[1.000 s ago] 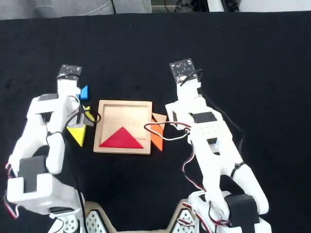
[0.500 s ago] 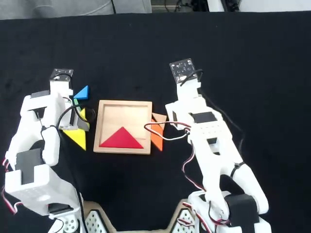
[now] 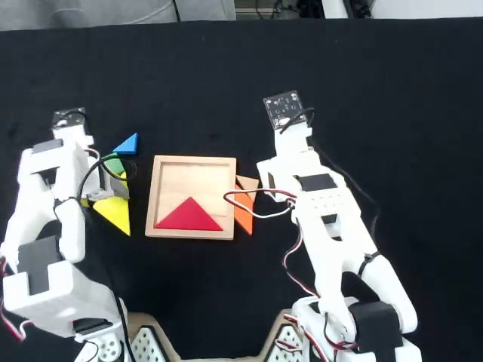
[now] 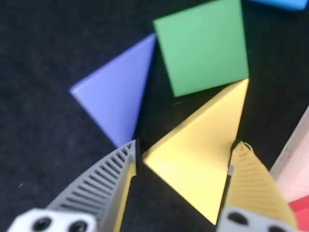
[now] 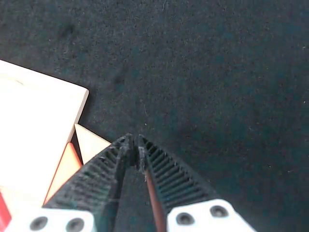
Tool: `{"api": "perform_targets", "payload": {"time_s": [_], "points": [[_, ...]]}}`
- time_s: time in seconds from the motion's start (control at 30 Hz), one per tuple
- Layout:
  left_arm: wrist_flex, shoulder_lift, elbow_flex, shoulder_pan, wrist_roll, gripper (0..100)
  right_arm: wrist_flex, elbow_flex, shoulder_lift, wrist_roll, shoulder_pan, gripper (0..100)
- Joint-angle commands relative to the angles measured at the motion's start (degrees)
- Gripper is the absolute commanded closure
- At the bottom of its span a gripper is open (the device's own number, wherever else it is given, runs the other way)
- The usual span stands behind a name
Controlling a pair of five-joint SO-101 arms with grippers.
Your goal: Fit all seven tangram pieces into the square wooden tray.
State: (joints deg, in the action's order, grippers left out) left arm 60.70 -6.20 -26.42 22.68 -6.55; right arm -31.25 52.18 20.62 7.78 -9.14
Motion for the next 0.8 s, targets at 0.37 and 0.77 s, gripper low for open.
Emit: {"api": "perform_targets", "payload": {"time_s": [0.37, 0.77], "points": [[-6.3, 12.7, -12.1, -2.9, 2.1, 65, 1.2, -0.5, 0.0, 0.6, 0.5, 98.1], [-6.0, 5.1, -5.4, -1.3, 2.0, 65, 1.2, -0.4, 0.0, 0.6, 0.5, 98.1]]}}
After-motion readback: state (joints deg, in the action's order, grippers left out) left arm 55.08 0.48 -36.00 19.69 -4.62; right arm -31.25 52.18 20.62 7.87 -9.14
